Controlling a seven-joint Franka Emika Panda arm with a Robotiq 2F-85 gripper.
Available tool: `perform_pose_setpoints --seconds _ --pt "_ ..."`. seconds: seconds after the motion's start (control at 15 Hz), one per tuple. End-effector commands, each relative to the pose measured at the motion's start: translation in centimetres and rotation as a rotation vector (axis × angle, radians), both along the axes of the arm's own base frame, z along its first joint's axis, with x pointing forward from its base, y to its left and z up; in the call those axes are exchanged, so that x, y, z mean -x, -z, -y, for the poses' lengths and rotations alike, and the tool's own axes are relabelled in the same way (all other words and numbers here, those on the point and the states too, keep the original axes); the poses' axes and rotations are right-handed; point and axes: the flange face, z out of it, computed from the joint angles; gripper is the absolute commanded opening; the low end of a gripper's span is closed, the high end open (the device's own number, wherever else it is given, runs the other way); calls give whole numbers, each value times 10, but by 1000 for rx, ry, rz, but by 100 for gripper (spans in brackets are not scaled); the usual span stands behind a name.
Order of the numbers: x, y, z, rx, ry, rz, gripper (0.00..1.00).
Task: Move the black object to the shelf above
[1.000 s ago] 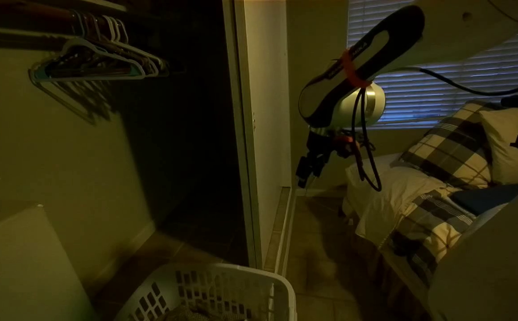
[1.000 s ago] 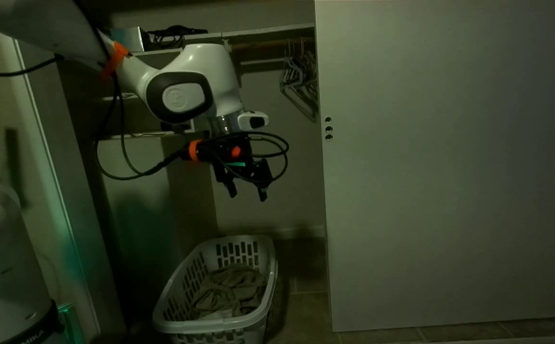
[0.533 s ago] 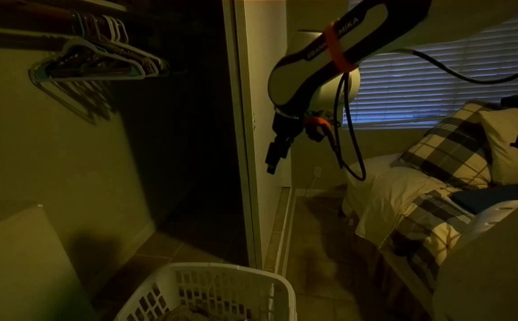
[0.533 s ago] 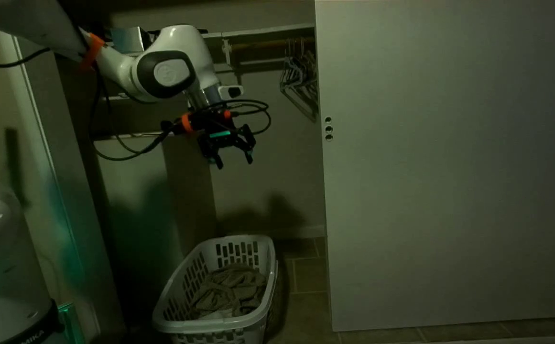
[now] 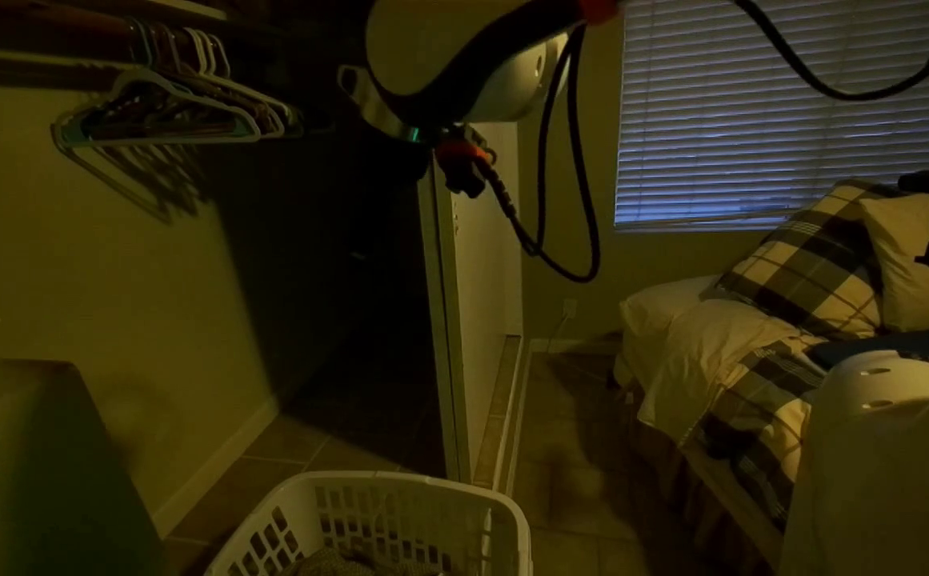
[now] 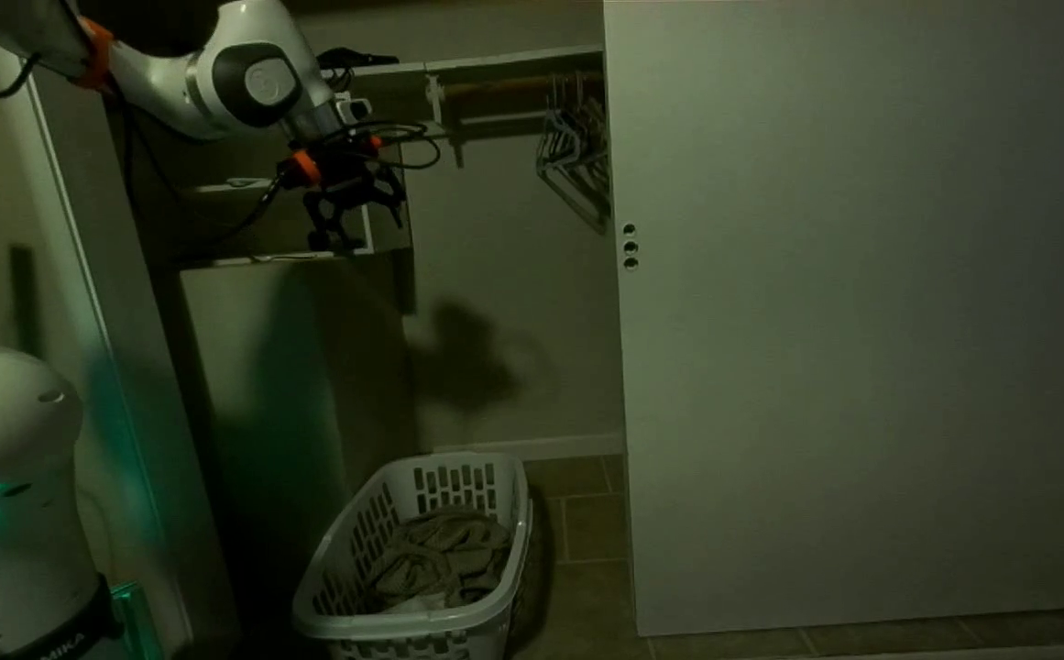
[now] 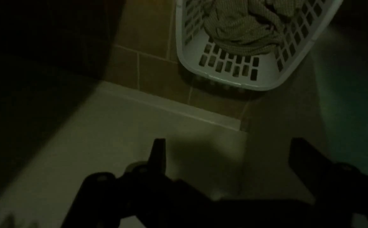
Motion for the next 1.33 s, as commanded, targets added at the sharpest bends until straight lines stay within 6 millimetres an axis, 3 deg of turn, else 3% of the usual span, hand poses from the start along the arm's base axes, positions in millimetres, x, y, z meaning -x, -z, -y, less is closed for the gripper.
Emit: perform_pose_setpoints --seconds 0.0,0.13,0.2,0.4,0.93,1.27 --pt "0 -20 -56 -30 -199 9 100" --pt "10 -24 -85 -45 -308 7 100" --pt "12 -19 -65 -32 -216 22 100" --pt "15 -20 -85 -33 -281 18 100" --pt "13 -19 -84 -30 -286 19 100" --pt "6 -44 -154 -27 -501 67 100"
